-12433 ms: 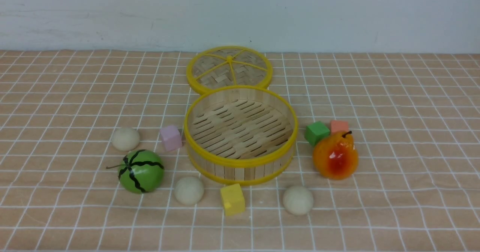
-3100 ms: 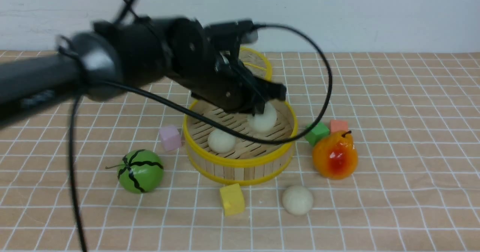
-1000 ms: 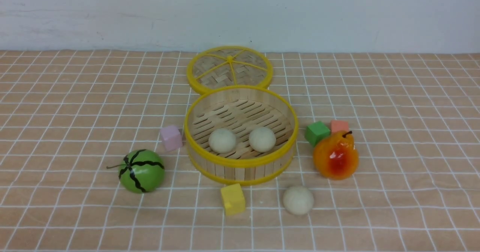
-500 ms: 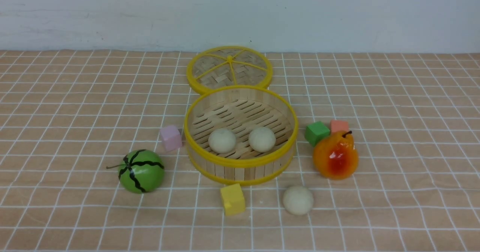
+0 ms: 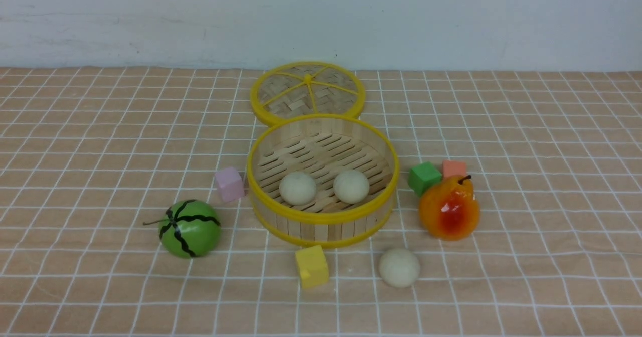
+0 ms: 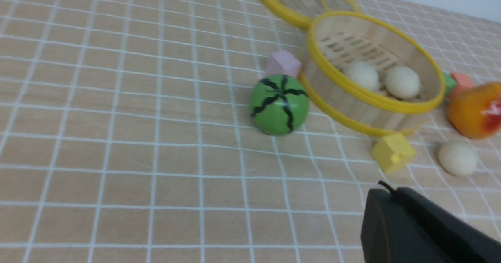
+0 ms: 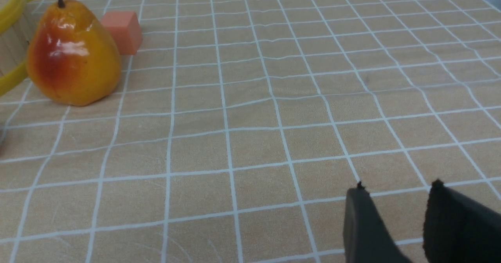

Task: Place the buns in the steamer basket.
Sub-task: Use the right arm to grab a steamed stuffed bun

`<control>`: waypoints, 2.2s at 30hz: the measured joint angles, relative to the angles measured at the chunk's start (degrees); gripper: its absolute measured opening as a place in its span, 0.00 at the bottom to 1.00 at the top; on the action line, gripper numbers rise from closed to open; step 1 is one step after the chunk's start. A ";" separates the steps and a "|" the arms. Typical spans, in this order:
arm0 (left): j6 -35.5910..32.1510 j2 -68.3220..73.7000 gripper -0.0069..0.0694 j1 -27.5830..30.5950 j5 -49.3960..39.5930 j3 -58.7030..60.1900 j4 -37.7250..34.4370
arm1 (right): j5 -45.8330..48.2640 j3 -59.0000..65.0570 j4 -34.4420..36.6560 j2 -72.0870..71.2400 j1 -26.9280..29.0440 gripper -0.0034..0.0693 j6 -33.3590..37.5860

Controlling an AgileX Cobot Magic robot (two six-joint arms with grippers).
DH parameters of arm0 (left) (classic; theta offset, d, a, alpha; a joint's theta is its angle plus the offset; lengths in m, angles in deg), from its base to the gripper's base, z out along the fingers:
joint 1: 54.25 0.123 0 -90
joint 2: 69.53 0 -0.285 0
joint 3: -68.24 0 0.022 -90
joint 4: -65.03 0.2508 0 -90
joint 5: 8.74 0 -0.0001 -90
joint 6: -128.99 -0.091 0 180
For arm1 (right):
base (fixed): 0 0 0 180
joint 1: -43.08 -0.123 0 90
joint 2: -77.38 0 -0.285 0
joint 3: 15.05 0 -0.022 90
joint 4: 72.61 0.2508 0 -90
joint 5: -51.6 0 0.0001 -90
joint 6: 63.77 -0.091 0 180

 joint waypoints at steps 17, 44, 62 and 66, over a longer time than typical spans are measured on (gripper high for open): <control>0.00 -3.00 0.10 14.70 10.27 9.23 0.00 | 0.00 0.00 0.00 0.00 0.00 0.38 0.00; 0.00 -5.81 0.14 15.33 28.09 31.91 1.45 | 0.00 0.00 0.00 0.00 0.00 0.38 0.00; 0.00 -5.81 0.14 15.33 28.09 31.93 1.45 | 0.00 0.00 0.00 0.00 0.00 0.38 0.00; 0.00 -5.81 0.14 15.33 28.09 31.93 1.45 | 0.00 0.00 0.00 0.00 0.00 0.38 0.00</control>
